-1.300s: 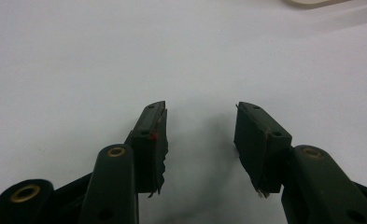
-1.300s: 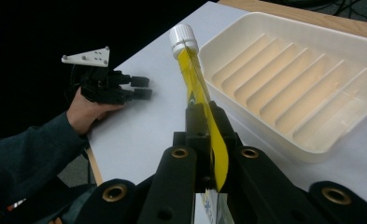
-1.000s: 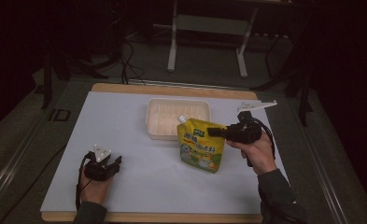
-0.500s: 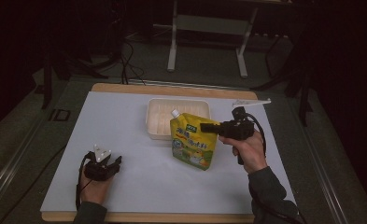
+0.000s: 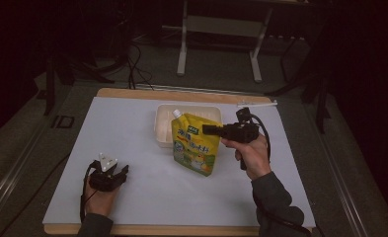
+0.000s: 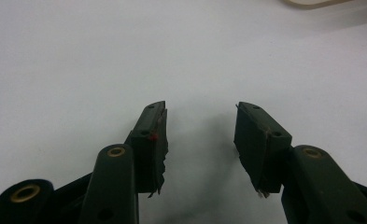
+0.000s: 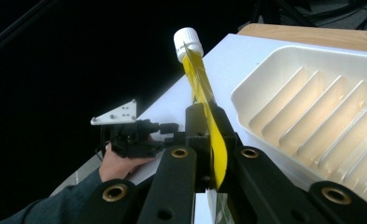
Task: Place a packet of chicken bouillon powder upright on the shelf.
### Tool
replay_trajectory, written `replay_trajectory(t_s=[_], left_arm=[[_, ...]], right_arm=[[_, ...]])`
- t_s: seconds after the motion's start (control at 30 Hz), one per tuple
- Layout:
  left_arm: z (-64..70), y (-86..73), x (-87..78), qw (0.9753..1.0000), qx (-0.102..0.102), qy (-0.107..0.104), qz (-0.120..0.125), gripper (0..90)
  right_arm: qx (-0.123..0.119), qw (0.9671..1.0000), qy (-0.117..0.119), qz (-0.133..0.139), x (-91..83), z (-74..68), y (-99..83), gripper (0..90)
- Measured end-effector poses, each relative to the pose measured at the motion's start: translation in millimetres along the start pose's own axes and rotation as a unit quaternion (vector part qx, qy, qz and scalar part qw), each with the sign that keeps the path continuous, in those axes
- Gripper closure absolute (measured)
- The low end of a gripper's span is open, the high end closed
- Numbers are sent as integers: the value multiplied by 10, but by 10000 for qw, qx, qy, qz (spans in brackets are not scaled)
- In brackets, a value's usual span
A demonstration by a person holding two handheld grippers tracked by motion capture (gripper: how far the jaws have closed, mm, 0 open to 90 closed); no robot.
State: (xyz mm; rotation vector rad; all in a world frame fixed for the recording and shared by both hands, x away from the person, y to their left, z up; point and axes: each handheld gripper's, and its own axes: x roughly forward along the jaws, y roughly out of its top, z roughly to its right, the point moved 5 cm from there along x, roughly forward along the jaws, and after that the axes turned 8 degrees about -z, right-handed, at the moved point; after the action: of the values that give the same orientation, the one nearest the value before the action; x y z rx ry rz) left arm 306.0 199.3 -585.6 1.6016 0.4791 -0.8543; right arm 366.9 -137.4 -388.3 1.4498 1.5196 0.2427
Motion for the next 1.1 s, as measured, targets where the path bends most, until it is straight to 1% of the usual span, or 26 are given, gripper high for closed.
replay_trajectory(t_s=[0.4,0.5,0.7,0.77,0.8,0.93,1.03,1.1], left_arm=[[0,0,-1,10000,-2,2,-4,543],[0,0,0,10000,1,2,-7,542],[0,1,0,10000,-3,2,0,542],[0,1,0,10000,0,3,3,542],[-1,1,-1,10000,4,6,2,542],[0,2,0,10000,5,17,-3,542],[-1,1,3,10000,3,16,-16,542],[-2,2,2,10000,7,20,-14,542]], right_arm=[[172,9995,5,264,137,-58,166,900],[156,9993,-79,334,177,-74,203,900],[259,9981,-247,495,261,-83,260,900],[267,9974,-350,574,286,-83,282,900],[286,9971,-346,611,298,-85,294,900],[181,9961,-429,743,357,-90,335,900],[183,9952,-516,806,400,-90,366,900],[187,9951,-533,806,417,-92,376,900]])
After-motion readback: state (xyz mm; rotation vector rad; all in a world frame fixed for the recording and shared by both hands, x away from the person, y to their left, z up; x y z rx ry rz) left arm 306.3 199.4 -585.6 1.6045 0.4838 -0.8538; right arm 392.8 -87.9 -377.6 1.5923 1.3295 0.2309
